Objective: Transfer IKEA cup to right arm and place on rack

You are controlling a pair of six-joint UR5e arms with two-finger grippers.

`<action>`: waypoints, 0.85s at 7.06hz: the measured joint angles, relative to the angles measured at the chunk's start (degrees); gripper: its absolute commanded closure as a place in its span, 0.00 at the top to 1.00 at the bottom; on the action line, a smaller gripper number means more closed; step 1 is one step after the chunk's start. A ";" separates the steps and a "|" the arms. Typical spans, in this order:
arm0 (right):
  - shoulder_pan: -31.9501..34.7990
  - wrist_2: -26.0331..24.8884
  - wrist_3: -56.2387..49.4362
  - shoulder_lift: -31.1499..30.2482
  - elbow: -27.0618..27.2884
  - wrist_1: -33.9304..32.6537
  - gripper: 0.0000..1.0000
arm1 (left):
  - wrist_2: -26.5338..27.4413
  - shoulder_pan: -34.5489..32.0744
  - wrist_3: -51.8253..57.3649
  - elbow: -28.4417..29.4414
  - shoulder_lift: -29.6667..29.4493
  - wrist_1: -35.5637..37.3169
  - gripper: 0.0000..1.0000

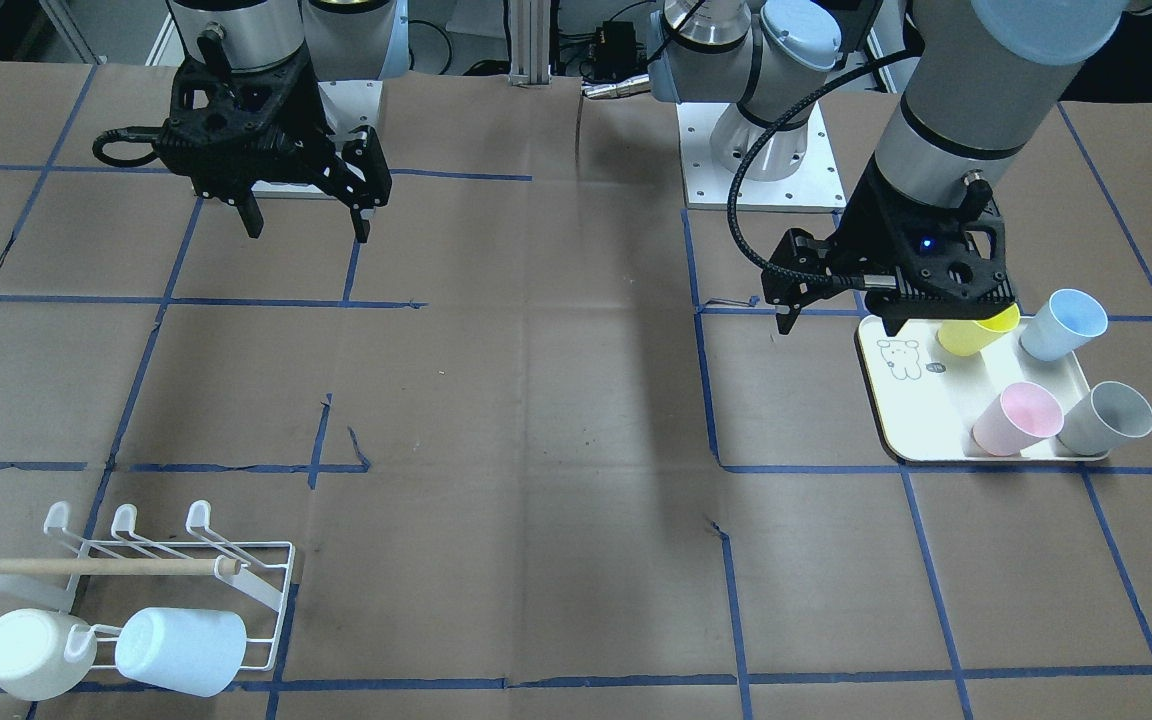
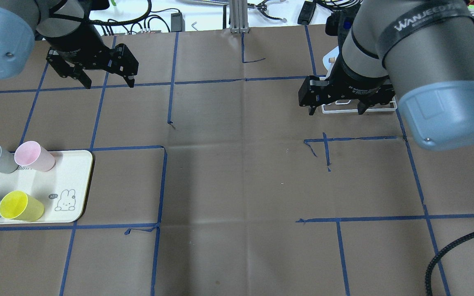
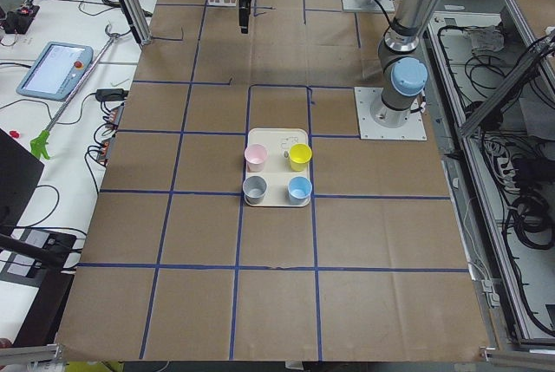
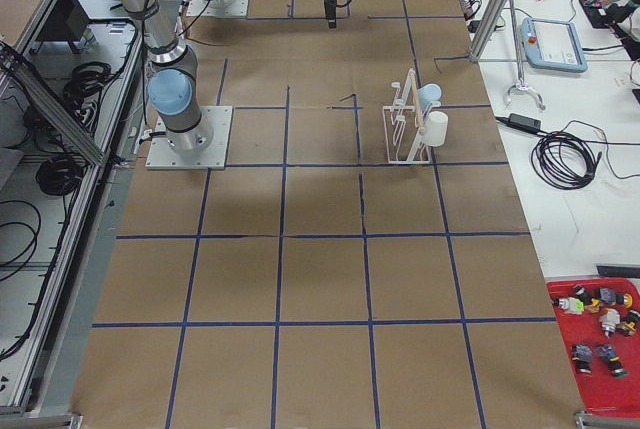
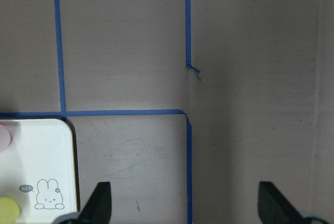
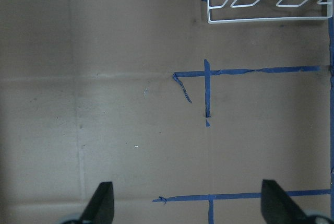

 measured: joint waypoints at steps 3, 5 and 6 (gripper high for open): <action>0.00 0.03 -0.12 0.16 -1.34 1.97 1.00 | 0.02 0.00 0.12 -2.00 0.85 1.90 1.00; -0.02 -0.03 -0.21 -0.28 -1.78 2.18 1.00 | 0.13 0.00 0.09 -2.63 0.83 4.18 1.00; -0.06 -0.08 -0.26 -0.61 -1.78 2.34 1.00 | 0.16 0.00 0.09 -2.64 0.81 4.49 1.00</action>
